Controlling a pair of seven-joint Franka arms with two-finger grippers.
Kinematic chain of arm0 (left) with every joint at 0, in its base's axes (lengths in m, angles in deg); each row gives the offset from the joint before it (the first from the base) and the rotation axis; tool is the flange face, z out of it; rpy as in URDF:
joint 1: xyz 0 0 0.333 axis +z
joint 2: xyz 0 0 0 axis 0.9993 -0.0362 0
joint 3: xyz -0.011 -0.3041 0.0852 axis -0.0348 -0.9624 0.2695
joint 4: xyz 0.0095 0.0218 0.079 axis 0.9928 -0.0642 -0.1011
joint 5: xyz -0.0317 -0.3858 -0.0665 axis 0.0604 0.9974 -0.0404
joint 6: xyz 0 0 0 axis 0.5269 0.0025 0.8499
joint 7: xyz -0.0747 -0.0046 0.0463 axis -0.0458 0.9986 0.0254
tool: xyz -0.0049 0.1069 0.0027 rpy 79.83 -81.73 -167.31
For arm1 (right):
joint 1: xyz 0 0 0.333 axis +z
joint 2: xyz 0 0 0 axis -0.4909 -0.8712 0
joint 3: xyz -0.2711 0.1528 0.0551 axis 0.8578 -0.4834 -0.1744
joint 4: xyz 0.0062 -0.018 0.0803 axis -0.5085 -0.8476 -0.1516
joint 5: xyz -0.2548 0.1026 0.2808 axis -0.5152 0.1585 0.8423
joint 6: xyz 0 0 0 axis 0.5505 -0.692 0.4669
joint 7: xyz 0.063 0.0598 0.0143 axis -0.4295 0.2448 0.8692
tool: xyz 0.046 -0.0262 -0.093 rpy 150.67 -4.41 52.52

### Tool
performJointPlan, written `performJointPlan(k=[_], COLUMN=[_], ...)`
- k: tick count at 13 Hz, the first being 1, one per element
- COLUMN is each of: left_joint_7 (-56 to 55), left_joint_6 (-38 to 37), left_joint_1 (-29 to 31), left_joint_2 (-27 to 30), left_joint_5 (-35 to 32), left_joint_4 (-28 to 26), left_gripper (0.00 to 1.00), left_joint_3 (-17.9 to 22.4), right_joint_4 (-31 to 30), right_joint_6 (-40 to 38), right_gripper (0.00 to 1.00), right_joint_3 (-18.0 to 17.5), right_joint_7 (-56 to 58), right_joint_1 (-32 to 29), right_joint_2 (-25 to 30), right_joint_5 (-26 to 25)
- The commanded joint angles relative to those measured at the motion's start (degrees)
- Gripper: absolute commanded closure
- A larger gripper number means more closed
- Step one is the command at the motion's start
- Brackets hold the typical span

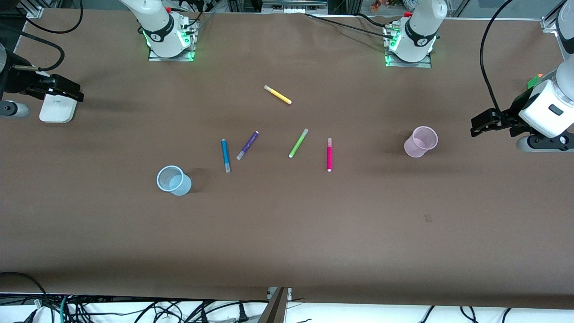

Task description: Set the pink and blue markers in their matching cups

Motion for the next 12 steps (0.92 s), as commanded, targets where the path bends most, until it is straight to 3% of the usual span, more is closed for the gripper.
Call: performJointPlan(k=[1,12], left_joint_7=[0.27,0.27], left_joint_6=[0.19,0.19], left_joint_1=[0.05,0.05], left_joint_2=[0.55,0.11], left_joint_5=[0.32,1.02], left_joint_4=[-0.13,0.14], left_gripper=[0.0,0.0], left_joint_3=[0.09,0.44], right_joint_4=[0.44,0.44], right_joint_6=[0.01,0.1], right_gripper=[0.0,0.0], right_joint_3=[-0.33,-0.33], right_joint_7=[0.2,0.2], right_joint_1=[-0.47,-0.47], right_joint_2=[0.02,0.02], right_joint_5=[0.89,0.89])
